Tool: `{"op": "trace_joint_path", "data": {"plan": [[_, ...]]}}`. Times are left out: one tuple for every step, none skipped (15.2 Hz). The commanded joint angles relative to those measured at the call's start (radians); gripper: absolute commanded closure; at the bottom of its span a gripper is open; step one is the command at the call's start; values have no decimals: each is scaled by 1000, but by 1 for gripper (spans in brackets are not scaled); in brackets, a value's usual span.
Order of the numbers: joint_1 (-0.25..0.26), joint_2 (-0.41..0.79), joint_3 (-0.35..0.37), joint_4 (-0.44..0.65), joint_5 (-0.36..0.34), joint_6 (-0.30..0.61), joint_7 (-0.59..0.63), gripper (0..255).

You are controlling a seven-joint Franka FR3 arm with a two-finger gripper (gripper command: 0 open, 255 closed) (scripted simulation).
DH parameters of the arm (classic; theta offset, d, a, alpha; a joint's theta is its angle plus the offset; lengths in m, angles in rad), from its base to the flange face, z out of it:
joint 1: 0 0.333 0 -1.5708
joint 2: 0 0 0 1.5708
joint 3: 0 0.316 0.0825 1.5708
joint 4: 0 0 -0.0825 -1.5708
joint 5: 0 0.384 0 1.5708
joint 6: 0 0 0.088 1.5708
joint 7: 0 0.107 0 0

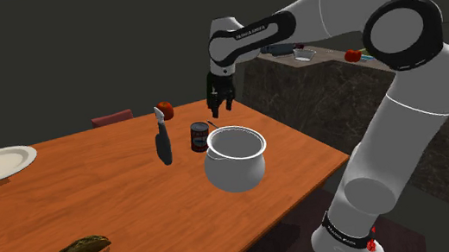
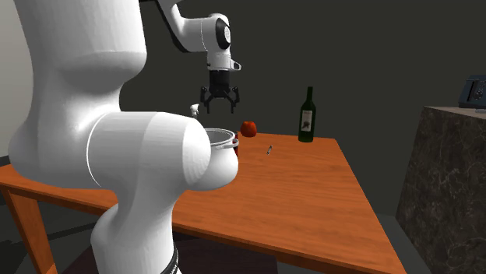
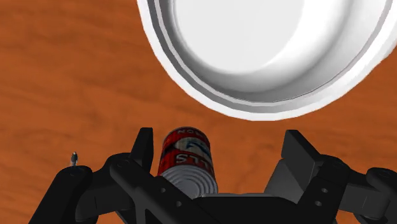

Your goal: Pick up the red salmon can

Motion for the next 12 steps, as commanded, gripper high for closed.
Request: {"op": "trace_joint_path", "data": {"plan": [[-2, 71, -3, 49, 9, 29, -8, 0], [-2, 108, -4, 77, 14, 40, -10, 0], [-2, 145, -4, 107, 19, 51, -12, 0], [-3, 182, -4, 138, 24, 60, -14, 0], [-4, 220, -4, 171, 29, 68, -16, 0], [-5, 258, -3, 205, 34, 74, -18, 0], [-7, 296, -3, 241, 39, 80, -20, 0], [-9, 334, -2, 279, 44, 84, -22, 0], [-11, 373, -1, 318, 49, 86, -24, 0], [-13, 413, 0, 360, 54, 87, -25, 0], [-15, 452, 1, 403, 59, 87, -26, 0], [-18, 493, 3, 449, 63, 85, -27, 0]]}}
